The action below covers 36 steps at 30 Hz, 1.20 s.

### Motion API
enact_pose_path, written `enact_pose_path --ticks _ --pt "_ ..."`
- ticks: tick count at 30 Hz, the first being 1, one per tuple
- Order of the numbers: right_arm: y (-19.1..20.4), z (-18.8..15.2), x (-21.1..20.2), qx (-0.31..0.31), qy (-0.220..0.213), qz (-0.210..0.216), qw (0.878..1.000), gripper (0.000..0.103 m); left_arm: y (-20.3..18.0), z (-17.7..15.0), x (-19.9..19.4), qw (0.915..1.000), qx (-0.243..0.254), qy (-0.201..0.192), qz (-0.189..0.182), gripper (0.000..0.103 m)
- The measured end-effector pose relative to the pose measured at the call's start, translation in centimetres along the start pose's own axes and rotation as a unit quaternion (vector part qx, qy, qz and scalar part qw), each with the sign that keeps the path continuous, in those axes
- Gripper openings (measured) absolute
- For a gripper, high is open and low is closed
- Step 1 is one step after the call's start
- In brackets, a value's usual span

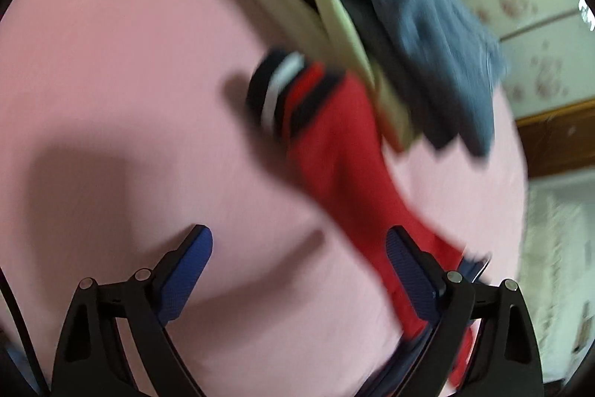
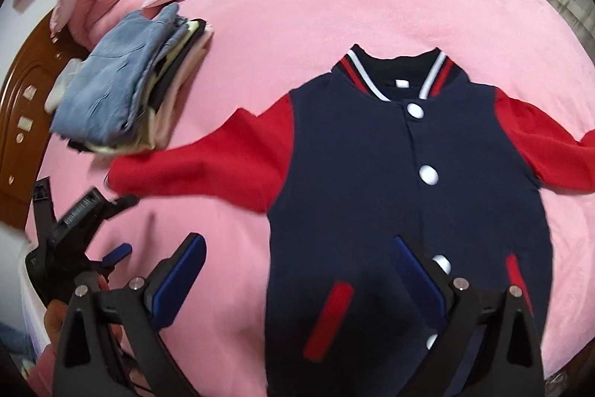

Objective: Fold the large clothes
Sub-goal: 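Grasp the red sleeve cuff with the left gripper and lift it, then fold the red sleeve across the jacket body toward the other sleeve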

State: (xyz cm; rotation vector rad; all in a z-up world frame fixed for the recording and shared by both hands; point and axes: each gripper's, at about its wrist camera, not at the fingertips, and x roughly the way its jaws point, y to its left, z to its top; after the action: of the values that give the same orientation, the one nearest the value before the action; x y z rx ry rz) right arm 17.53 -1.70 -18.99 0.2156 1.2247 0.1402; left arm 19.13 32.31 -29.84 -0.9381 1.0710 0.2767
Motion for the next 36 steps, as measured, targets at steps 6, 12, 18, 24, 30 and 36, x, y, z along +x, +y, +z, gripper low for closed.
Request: enact_pose_path --ticks 6,12,18,24,30,36 --pt "0.9 0.3 2.3 -0.003 0.027 -0.011 1.0 0.1 -0.7 2.4 1.7 0.9986 0.041 -0.023 -0.025 0.054" --pt "1.2 0.1 3.1 0.004 0.043 -0.01 0.999 0.1 -0.4 2.9 1.8 0.9982 0.022 -0.034 -0.043 0.016" --pt "0.4 0.0 2.8 0.013 0.039 0.001 0.999 0.1 -4.8 1.7 -1.2 0.9933 0.079 -0.084 0.003 0.016" --pt "-3.0 0.0 1.6 0.042 0.03 0.014 0.999 0.1 -11.8 -1.3 -6.0 0.972 0.178 -0.152 0.009 0.016" --pt "-9.6 0.2 -1.2 0.067 0.01 0.006 0.998 0.1 -19.3 -8.8 -7.1 0.9496 0.25 -0.189 0.003 0.016" --pt "-17.0 0.8 -4.0 0.076 -0.005 -0.021 0.997 0.1 -25.2 -17.9 -3.6 0.9424 0.308 -0.13 -0.015 0.024"
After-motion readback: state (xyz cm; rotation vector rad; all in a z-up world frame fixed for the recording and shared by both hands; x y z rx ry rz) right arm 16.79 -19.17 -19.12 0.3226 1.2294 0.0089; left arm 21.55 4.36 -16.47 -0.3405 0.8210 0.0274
